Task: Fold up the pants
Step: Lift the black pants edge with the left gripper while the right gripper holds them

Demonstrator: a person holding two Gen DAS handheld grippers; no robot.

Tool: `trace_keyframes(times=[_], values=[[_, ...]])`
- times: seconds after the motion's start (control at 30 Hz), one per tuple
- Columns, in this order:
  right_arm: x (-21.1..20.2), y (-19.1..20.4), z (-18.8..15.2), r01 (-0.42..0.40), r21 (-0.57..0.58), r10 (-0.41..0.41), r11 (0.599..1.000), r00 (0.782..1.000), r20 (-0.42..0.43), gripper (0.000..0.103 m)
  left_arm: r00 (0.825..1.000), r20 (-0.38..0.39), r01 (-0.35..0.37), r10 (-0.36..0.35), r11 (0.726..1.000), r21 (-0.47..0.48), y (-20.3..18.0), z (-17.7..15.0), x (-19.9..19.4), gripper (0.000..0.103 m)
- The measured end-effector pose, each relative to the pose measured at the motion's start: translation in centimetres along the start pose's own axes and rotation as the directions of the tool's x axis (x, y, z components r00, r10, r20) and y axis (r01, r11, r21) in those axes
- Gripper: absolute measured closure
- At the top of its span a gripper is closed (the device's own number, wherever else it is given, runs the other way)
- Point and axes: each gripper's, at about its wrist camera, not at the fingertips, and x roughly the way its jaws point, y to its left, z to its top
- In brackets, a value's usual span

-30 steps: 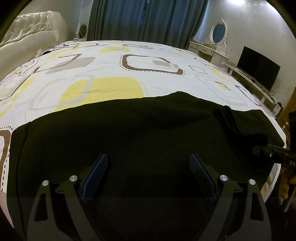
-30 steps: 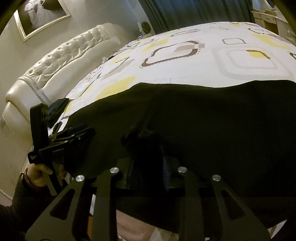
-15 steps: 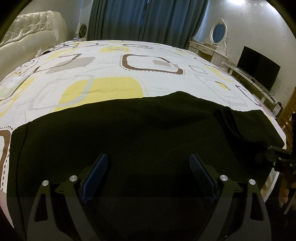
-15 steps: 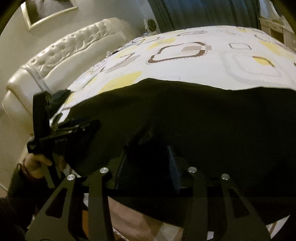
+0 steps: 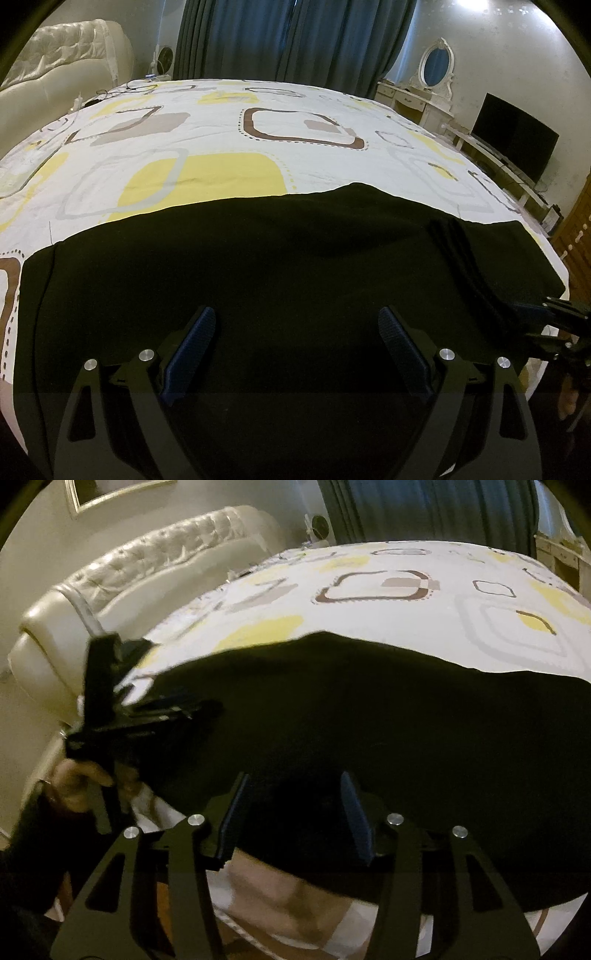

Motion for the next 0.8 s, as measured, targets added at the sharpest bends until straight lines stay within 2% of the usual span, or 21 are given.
trace_keyframes(times=[0.2,0.33,0.4,0.53,0.6,0.7,0.8], values=[[-1.0,0.3,0.1,-0.045,0.019,0.045,0.999,0.999,0.018,0.051,0.999,0.008,0.042,-0.041,0.998,-0.049,1.1,-0.2,-1.9,0.014],[-0.5,0.1,0.0,-0.06,0.041,0.06,0.997,0.998,0.006,0.051,0.997,0.039,0.072,-0.067,0.989,-0.128,3.7,-0.7,-4.4,0.014],[-0.3,-0.1,-0.1,-0.07,0.054,0.07,0.996,0.998,0.004,0.05,0.992,0.061,0.122,-0.112,0.974,-0.19,5.7,-1.2,-5.9,0.014],[-0.1,0.0,-0.1,-0.078,0.053,0.078,0.996,0.997,0.002,0.044,0.988,0.092,0.149,-0.127,0.948,-0.283,10.1,-1.9,-8.3,0.014],[0.0,0.1,-0.1,-0.087,0.06,0.087,0.994,0.996,0.001,0.042,0.988,0.09,0.144,-0.122,0.94,-0.308,12.0,-1.9,-8.9,0.014],[0.1,0.3,0.0,-0.081,0.053,0.081,0.995,0.997,0.0,0.042,0.997,0.059,0.073,-0.057,0.944,-0.32,14.1,-1.7,-9.0,0.014],[0.1,0.3,0.0,-0.08,0.055,0.08,0.995,0.997,-0.004,0.042,0.996,0.028,0.088,-0.083,0.936,-0.34,15.5,-1.5,-8.1,0.014]])
